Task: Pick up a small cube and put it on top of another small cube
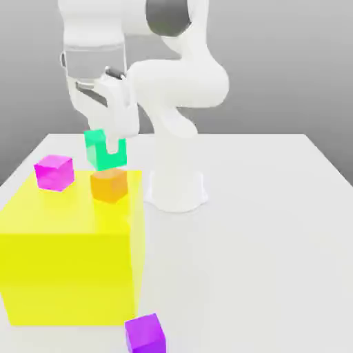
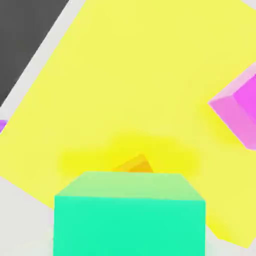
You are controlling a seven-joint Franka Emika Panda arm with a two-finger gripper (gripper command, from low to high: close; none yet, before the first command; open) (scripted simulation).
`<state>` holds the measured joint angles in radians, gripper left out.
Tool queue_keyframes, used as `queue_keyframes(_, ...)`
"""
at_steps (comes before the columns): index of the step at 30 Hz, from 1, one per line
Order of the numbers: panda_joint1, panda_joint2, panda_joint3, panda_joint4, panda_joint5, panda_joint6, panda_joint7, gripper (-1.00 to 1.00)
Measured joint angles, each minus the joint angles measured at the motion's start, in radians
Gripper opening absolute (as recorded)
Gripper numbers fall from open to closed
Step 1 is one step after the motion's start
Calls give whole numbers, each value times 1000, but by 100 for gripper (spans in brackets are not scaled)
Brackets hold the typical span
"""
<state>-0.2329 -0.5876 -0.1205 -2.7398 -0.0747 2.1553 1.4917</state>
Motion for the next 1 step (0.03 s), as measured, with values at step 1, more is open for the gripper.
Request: queue_keyframes(1, 0, 0, 0, 0, 0, 0, 0, 100)
